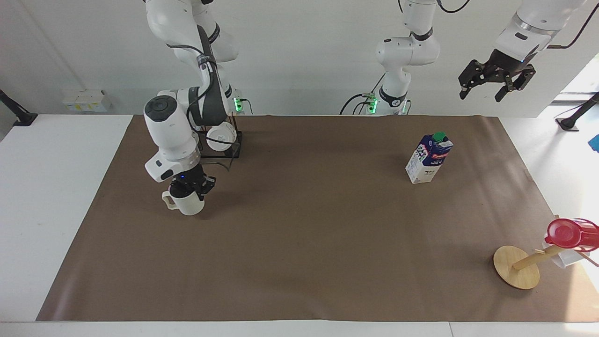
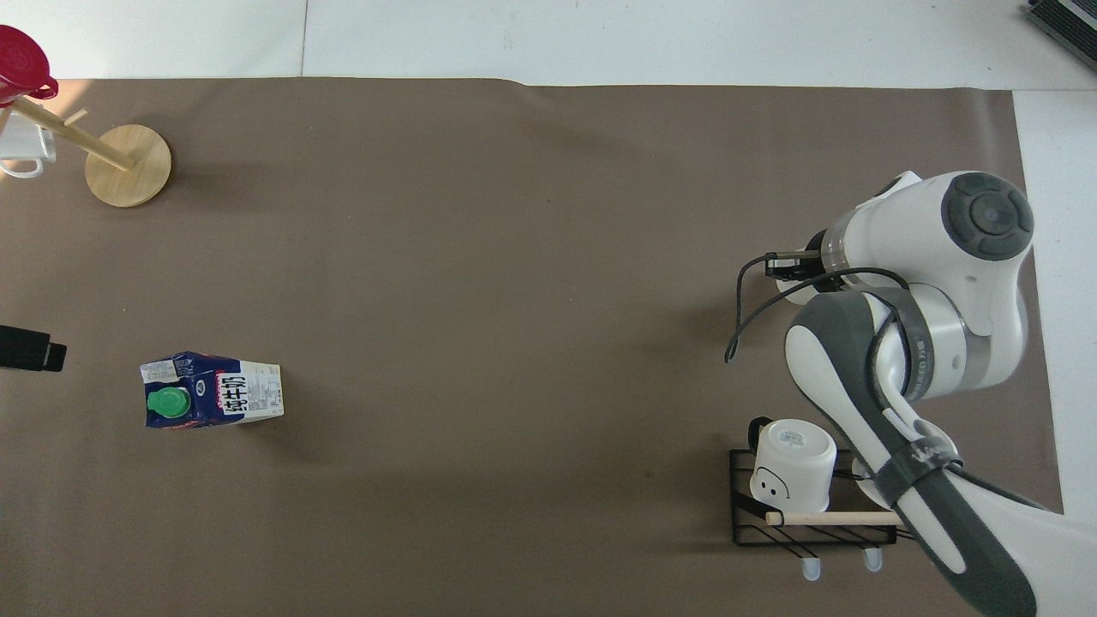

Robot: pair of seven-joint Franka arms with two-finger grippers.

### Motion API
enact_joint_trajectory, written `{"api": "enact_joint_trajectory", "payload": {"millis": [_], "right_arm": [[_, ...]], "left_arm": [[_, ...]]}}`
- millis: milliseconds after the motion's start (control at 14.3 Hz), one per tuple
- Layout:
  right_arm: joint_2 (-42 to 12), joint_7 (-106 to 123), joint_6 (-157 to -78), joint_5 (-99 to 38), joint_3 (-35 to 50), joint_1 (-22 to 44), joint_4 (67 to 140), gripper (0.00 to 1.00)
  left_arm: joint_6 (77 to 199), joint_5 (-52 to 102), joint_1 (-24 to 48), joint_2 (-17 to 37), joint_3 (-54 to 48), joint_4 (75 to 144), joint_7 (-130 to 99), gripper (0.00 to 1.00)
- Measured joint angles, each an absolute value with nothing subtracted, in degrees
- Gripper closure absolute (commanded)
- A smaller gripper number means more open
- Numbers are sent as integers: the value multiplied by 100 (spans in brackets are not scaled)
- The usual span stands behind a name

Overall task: Place cup and milk on table
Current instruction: 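Carry the mug with the right gripper toward the table center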

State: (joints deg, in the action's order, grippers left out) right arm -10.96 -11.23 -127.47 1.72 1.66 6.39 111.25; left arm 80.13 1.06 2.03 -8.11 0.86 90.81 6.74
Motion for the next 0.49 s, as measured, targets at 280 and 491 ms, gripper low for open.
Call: {"api": "enact_joint_trajectory", "payload": {"millis": [280, 491], "right_arm": [[-1122, -1752, -12400, 172, 175, 1223, 10801, 100], [-1177, -2326, -12046, 172, 180, 1758, 10455, 100]], "left_arm": [[8014, 106, 203, -811, 87, 9081, 674, 0], [8014, 106, 203, -811, 87, 9083, 674, 0]]}}
